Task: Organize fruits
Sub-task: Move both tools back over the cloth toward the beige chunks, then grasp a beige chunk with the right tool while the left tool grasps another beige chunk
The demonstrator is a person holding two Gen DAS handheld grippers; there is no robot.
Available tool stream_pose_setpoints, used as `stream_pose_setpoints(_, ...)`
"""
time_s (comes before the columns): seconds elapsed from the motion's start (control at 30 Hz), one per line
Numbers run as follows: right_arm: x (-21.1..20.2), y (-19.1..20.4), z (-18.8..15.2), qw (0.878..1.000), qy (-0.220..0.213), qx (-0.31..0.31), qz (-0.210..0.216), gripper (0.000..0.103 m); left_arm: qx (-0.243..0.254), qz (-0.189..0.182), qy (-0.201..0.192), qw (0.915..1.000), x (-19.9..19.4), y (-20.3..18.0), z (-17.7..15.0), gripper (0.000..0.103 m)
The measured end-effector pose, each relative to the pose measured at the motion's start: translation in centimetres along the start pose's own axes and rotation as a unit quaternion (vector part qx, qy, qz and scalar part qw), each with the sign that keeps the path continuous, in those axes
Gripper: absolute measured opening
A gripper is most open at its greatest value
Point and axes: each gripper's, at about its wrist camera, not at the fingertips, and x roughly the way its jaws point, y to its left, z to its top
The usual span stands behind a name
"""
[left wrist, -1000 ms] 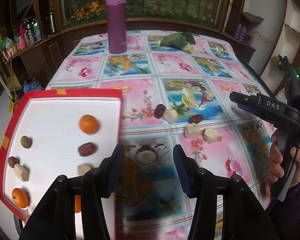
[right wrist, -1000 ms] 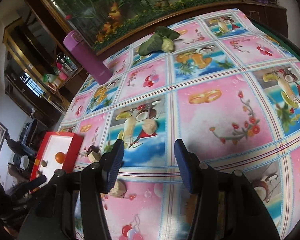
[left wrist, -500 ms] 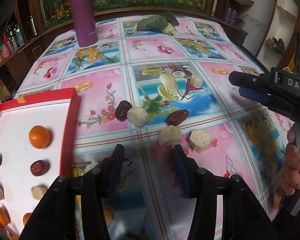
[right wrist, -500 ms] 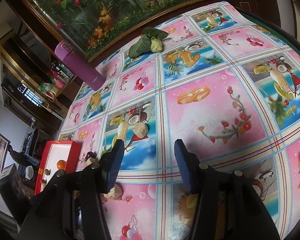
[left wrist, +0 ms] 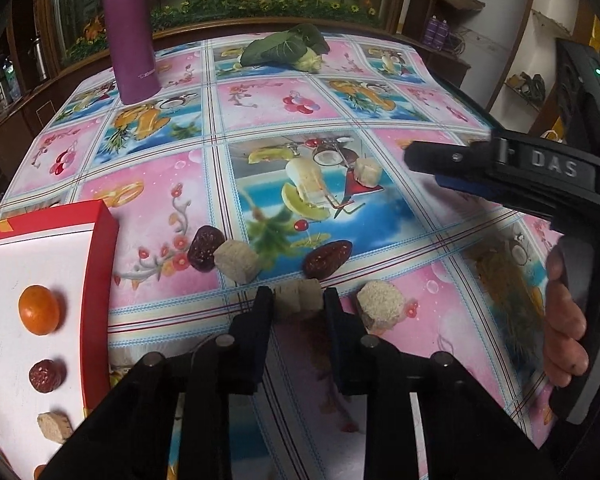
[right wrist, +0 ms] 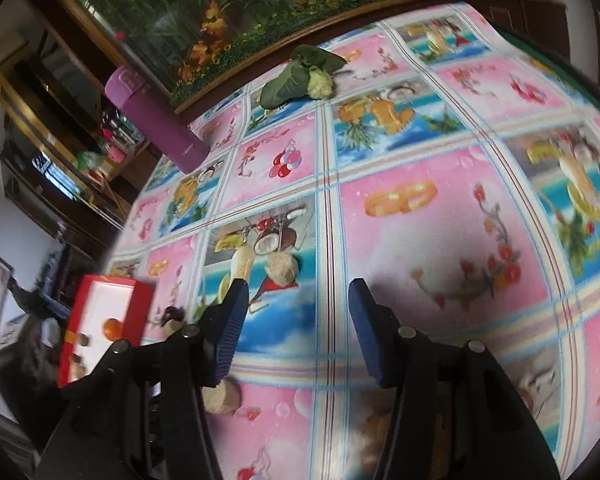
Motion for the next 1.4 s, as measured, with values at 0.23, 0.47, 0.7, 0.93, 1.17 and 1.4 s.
stream_pose_setpoints(0.23,2.3,2.0,0.5,0.999,0.017,-0.041,-0.008,0.054,-0.021,0.003,-0.018,0.9996,-1.7,1.0,-0.2,0.025)
stream_pose_setpoints(0.47,4.1,3.1,0.3,0.997,0.034,-0.068,-0.032,0.054,-0.052,0.024,-0.055,0.9968,-5.0,2.7,-1.0,0.025)
stream_pose_setpoints(0.7,4.7,4.3,0.3,0.993,0.027,-0.094,-0.064,0.052,-0.079,0.038,-0.072,0.9935,-6.8,4.6,-1.4,0.025)
stream_pose_setpoints(0.93,5.1,5.1,-0.3,0.98,0.007,-0.143,-0.138,0.023,-0.095,0.046,-0.08,0.9912,-7.7,5.9,-1.8,0.025)
stream_pose_setpoints(1.17,3.1,4.0,0.0,0.989,-0.009,-0.105,-0.103,0.023,-0.102,0.049,-0.092,0.9893,-9.4,6.4,-2.8,0.025)
stream_pose_setpoints(1.4,-1.4,3.5,-0.5,0.995,-0.066,-0.053,-0.05,0.023,-0.115,0.066,-0.109,0.9852,-11.5,8.3,-4.0,0.025)
